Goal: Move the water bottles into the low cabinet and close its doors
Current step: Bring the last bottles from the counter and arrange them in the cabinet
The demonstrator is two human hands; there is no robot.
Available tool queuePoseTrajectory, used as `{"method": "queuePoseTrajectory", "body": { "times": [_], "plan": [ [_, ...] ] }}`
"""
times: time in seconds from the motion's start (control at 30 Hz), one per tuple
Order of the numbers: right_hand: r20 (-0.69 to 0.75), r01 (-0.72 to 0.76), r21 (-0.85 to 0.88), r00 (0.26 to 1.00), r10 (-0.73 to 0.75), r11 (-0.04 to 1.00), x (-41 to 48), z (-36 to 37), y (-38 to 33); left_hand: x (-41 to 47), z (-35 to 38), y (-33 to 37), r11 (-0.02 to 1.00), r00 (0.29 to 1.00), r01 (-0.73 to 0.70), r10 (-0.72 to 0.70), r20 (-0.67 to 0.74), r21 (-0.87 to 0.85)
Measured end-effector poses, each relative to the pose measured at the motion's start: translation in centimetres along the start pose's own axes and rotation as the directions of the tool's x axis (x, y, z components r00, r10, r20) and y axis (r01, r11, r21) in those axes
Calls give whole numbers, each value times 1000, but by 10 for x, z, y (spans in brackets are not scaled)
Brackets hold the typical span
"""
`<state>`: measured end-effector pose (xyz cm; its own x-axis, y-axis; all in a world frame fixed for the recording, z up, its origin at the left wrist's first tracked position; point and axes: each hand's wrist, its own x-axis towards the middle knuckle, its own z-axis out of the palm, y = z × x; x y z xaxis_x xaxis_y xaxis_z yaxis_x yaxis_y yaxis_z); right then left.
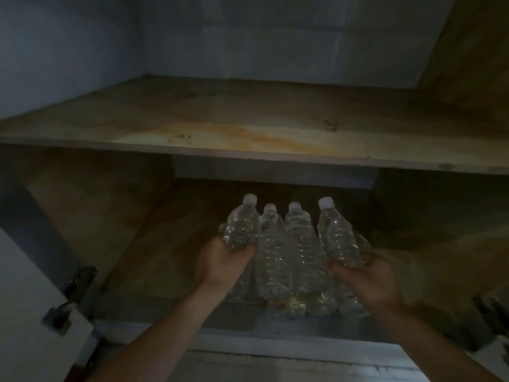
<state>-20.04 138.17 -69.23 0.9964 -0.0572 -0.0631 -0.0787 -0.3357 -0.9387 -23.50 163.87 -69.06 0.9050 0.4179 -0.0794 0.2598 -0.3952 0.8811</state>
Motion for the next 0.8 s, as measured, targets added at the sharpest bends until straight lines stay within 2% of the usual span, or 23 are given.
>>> {"method": "queuePoseTrajectory", "body": {
  "times": [0.2,0.37,0.5,0.67,0.73,0.8],
  "plan": [
    [42,-62,-53,997,65,997,23,8,7,23,5,1,999,1000,-21,22,-17,48],
    [21,72,-88,997,-71,994,23,14,8,27,4,-14,994,995,-101,101,4,37],
    [21,189,-143,982,-188,971,14,17,11,17,-1,-26,989,987,-132,137,79,-66],
    [6,185,-125,983,-186,975,12,13,15,3,-2,-35,972,983,-151,167,78,-180],
    [11,182,-83,983,-182,980,6,10,17,-3,-1,-40,972,975,-216,219,31,-92],
    [42,169,-61,985,-167,984,0,5,19,-7,-1,-39,908,919,-375,390,-51,185]
  ]
}}
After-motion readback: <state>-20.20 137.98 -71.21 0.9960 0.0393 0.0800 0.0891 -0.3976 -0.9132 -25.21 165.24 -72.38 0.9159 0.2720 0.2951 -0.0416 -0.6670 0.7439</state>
